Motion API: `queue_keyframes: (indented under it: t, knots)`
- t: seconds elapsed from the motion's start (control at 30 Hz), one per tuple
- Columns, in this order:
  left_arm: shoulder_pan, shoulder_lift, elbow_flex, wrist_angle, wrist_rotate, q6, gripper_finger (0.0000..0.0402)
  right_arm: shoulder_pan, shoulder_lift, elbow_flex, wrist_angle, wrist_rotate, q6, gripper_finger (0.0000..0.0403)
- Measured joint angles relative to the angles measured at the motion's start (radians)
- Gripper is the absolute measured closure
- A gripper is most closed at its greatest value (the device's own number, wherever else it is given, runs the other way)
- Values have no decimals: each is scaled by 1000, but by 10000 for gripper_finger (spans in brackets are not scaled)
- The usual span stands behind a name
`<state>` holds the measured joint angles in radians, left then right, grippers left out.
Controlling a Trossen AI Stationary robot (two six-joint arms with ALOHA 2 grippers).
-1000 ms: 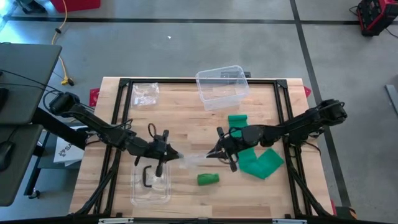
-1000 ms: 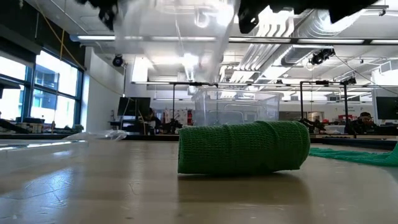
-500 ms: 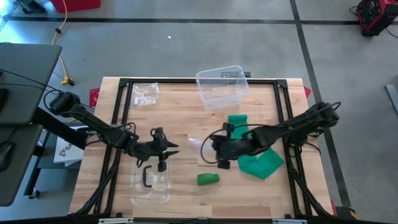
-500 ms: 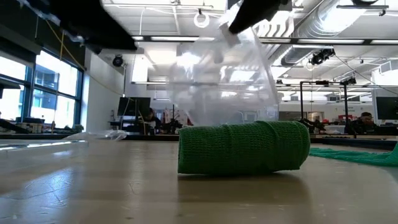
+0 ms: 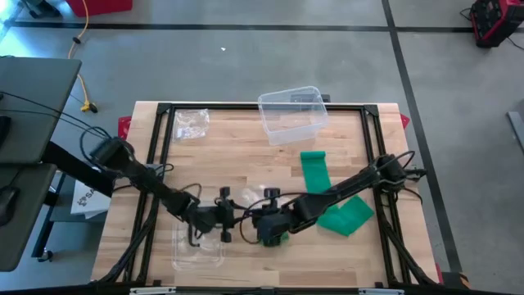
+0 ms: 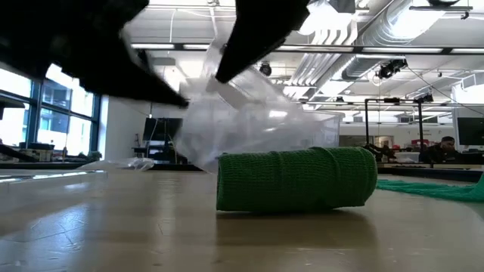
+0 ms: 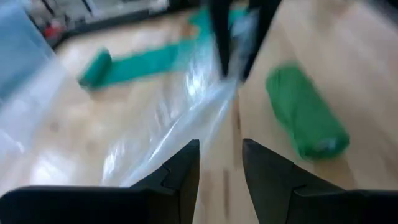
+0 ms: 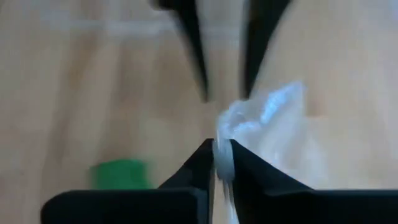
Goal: Roll bandage
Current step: Open the transparent zip bag
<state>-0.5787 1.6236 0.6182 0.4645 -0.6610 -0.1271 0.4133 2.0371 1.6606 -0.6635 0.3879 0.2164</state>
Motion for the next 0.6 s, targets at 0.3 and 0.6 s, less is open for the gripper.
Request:
queue_keyframes:
  t: [0.3, 0.6]
  knots:
    - [-70, 107, 1, -53, -60, -184, 344, 14, 1, 67, -104, -380, -11, 321]
    - [-93, 71, 2, -82, -81, -185, 396, 66, 4, 58, -97, -191, -37, 302]
